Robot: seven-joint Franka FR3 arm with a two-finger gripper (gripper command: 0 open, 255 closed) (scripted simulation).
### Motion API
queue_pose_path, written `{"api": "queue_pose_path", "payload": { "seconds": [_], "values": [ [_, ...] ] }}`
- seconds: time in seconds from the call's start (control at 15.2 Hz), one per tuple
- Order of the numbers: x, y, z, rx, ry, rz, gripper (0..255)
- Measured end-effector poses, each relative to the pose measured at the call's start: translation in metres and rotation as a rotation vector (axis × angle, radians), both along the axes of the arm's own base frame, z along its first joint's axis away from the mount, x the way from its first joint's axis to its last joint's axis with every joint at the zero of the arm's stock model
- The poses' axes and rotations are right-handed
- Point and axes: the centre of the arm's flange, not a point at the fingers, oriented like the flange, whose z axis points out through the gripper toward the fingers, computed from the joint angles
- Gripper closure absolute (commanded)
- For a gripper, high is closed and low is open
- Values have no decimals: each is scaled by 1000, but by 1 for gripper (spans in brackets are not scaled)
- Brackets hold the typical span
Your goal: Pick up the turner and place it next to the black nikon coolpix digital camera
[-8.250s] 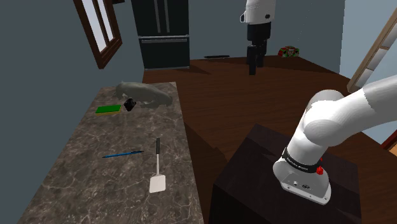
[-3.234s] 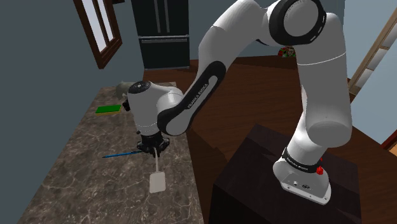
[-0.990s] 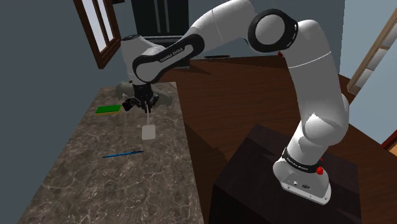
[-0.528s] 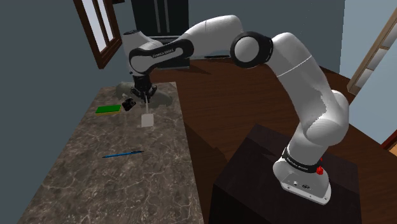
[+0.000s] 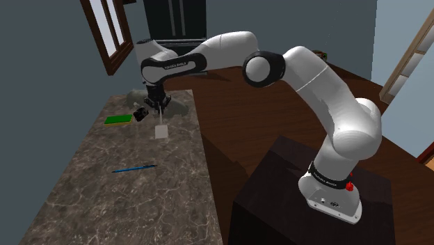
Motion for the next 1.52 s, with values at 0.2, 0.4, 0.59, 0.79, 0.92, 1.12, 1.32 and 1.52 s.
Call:
{"api": "queue_pose_path", "payload": {
  "seconds": [0.2, 0.4, 0.59, 0.79, 0.92, 1.12, 1.32, 1.52],
  "values": [
    [-2, 2, -17, 0, 0, 0, 255],
    [-1, 1, -32, 0, 0, 0, 255],
    [1, 1, -47, 0, -2, 0, 255],
    [4, 0, -56, -1, -15, -4, 255],
    [4, 0, -64, -1, -17, -4, 255],
    [2, -2, -80, 0, -19, -5, 255],
    [2, -4, -83, 0, -20, -6, 255],
    [2, -2, -85, 0, -17, -5, 255]
  ]
}}
